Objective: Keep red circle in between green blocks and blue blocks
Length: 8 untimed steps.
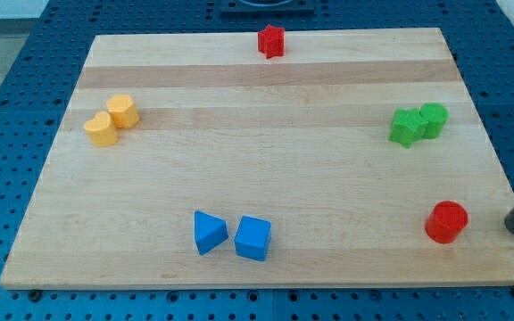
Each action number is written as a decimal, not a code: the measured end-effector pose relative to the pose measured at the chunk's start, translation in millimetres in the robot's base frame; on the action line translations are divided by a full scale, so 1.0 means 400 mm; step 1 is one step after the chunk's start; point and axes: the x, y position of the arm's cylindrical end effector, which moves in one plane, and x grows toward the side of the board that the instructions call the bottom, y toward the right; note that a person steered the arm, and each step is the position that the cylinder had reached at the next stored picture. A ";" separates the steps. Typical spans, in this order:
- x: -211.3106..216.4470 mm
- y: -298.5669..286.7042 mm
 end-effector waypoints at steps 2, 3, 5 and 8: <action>0.017 -0.020; 0.011 -0.021; -0.008 -0.186; -0.033 -0.349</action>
